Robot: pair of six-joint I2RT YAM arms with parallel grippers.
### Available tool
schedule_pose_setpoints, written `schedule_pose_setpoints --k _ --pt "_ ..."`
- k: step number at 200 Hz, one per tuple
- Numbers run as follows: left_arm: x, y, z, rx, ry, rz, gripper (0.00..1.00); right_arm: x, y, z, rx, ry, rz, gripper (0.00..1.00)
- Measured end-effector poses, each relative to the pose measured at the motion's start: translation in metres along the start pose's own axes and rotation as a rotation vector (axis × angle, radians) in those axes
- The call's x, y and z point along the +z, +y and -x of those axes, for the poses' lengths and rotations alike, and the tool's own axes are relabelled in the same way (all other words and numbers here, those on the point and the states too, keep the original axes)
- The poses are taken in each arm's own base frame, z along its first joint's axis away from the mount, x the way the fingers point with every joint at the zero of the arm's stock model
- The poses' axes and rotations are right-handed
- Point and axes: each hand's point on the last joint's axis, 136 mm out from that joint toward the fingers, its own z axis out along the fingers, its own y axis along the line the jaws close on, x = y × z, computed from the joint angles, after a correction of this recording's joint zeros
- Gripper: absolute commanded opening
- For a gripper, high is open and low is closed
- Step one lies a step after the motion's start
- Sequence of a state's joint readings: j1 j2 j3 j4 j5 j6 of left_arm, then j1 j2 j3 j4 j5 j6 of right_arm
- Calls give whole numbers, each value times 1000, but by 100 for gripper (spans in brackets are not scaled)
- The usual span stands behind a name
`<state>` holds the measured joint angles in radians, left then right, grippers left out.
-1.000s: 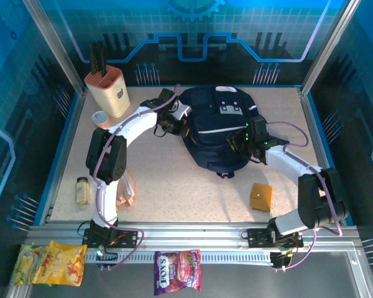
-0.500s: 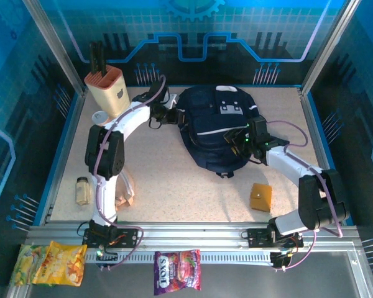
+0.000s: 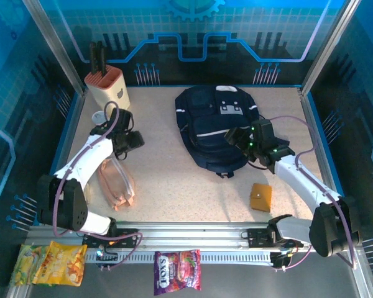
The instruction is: Pack the student bag
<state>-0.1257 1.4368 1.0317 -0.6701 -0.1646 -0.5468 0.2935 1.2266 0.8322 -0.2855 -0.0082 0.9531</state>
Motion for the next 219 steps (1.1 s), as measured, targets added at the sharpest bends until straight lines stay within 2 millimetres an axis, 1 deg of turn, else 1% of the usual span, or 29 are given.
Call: schedule_pose_setpoints --k 10,21,39,65,99,114,149,160,170,182,199,219 --pt "9 20 -12 -24 33 65 69 0 1 1 -27 -5 -13 95" --pt "15 36 -22 -47 59 116 69 1 3 2 -54 -10 -25 95" --pt "23 54 -28 -83 84 171 65 4 12 6 -88 -17 -22 95" --pt "37 68 -29 -120 115 213 61 11 16 4 -111 -5 -31 95" --pt "53 75 -37 -122 167 251 60 17 20 -5 -134 15 -37 95" --pt "58 76 -39 -119 180 259 54 18 23 -7 -143 17 -36 95" --pt "65 76 -42 -124 197 260 23 24 27 -10 -153 30 -41 94" --pt "65 73 -42 -124 196 248 16 26 26 -13 -156 37 -45 94" --pt "64 70 -41 -131 195 228 11 28 27 -15 -162 42 -44 93" --pt "60 62 -39 -135 195 183 6 28 31 -16 -174 41 -32 93" --pt "49 45 -34 -151 188 92 1 28 47 -18 -216 32 25 93" --pt "28 18 -19 -185 157 -43 0 28 68 -26 -282 32 104 93"
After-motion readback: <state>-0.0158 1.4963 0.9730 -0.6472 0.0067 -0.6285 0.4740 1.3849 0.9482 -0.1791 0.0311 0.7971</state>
